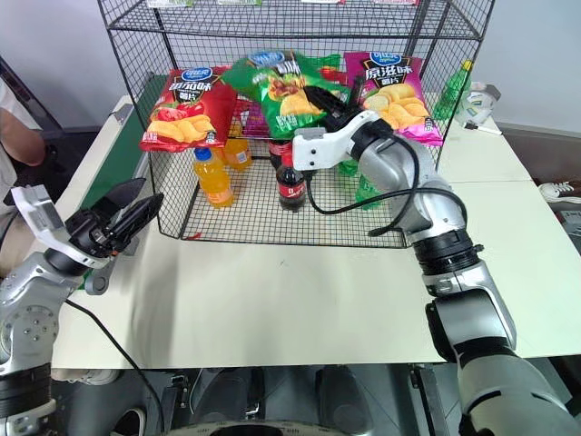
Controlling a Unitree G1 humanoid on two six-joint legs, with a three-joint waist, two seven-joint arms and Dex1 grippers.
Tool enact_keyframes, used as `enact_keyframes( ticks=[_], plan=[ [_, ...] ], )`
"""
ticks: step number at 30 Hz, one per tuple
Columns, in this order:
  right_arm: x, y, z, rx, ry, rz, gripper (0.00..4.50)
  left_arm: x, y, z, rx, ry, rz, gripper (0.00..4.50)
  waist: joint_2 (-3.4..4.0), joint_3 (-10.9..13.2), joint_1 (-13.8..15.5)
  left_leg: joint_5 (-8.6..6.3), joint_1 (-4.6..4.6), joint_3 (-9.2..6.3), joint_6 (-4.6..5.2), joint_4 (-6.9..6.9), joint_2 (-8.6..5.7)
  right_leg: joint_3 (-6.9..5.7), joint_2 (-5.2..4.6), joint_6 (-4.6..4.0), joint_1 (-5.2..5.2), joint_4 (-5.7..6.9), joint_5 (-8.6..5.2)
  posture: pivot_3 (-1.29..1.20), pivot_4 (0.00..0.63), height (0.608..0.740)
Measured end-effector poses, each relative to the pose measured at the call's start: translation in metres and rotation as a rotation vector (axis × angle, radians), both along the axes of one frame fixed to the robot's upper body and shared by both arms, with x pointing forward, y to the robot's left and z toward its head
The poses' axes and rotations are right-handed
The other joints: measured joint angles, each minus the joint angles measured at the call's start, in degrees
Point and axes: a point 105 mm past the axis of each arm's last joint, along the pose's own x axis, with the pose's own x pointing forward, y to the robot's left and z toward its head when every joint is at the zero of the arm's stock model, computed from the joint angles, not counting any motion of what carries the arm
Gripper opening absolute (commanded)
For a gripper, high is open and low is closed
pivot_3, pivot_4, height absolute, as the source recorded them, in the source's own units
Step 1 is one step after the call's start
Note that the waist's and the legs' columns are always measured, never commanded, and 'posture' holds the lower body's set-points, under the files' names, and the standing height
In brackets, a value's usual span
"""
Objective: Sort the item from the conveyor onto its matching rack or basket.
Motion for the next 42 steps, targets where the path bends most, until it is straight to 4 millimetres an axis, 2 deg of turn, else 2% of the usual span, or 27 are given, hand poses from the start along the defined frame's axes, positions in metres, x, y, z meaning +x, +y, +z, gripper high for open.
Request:
enact_keyframes(
  ticks=[3, 9, 13, 18, 23, 29, 39, 41, 42],
  plan=[
    [0.006, -0.001, 0.0, 0.011, -0.001, -0.025, 0.15, 0.0, 0.002, 0.0, 0.011, -0.012, 0.027, 3.37, 0.0, 0.0, -0.05, 0.0, -0.04, 0.01, 0.0, 0.0, 0.0, 0.0, 0.0, 0.0, -0.06, 0.01, 0.0, 0.0, 0.15, 0.739],
    [0.016, -0.007, 0.016, 0.06, -0.033, -0.088, 0.15, -0.001, 0.001, 0.004, 0.038, -0.051, 0.058, 3.37, 0.0, 0.0, -0.08, 0.0, -0.05, 0.01, -0.01, -0.01, 0.01, 0.02, 0.01, 0.0, -0.09, 0.03, 0.0, 0.0, 0.15, 0.739],
    [0.022, -0.012, 0.009, 0.079, 0.01, -0.116, 0.15, -0.002, 0.004, 0.005, 0.075, -0.073, 0.113, 3.37, 0.0, 0.0, -0.08, 0.0, -0.08, 0.02, 0.0, -0.01, 0.01, 0.02, 0.01, 0.0, -0.14, 0.04, 0.0, 0.0, 0.15, 0.739],
    [0.019, -0.007, 0.004, 0.127, 0.048, -0.107, 0.15, -0.005, 0.006, 0.01, 0.116, -0.117, 0.169, 3.37, 0.0, 0.0, -0.07, 0.01, -0.33, 0.02, -0.01, 0.02, 0.01, 0.03, 0.01, 0.01, -0.38, 0.11, 0.0, 0.0, 0.15, 0.739],
    [0.023, -0.013, -0.001, 0.152, 0.086, -0.143, 0.15, -0.008, 0.008, 0.006, 0.12, -0.116, 0.197, 3.37, 0.0, 0.0, -0.07, 0.01, -0.51, 0.02, -0.01, 0.08, 0.01, 0.03, 0.01, 0.01, -0.55, 0.15, 0.01, 0.0, 0.15, 0.739],
    [0.024, -0.01, -0.005, 0.179, 0.125, -0.147, 0.15, -0.009, 0.007, 0.008, 0.131, -0.125, 0.209, 3.37, 0.0, 0.0, -0.08, 0.01, -0.52, 0.02, -0.01, 0.08, 0.01, 0.02, 0.01, 0.01, -0.56, 0.16, 0.01, 0.0, 0.15, 0.739],
    [0.024, -0.008, -0.009, 0.177, 0.144, -0.145, 0.15, -0.014, 0.002, -0.004, 0.156, -0.072, 0.184, 3.37, 0.0, 0.0, -0.07, 0.01, -0.52, 0.01, -0.01, 0.09, 0.01, 0.02, 0.02, 0.01, -0.56, 0.18, 0.01, 0.0, 0.15, 0.739],
    [0.024, -0.007, -0.01, 0.18, 0.152, -0.143, 1.19, -0.015, 0.002, -0.004, 0.155, -0.073, 0.182, 3.37, 0.0, 0.0, -0.07, 0.01, -0.52, 0.02, -0.01, 0.09, 0.01, 0.02, 0.02, 0.01, -0.56, 0.18, 0.01, 0.0, 0.15, 0.739],
    [0.024, -0.007, -0.01, 0.182, 0.157, -0.142, 1.47, -0.015, 0.002, -0.004, 0.154, -0.073, 0.181, 3.37, 0.0, 0.0, -0.07, 0.01, -0.52, 0.01, -0.01, 0.1, 0.01, 0.02, 0.02, 0.01, -0.56, 0.19, 0.01, 0.0, 0.15, 0.739]
  ],
)
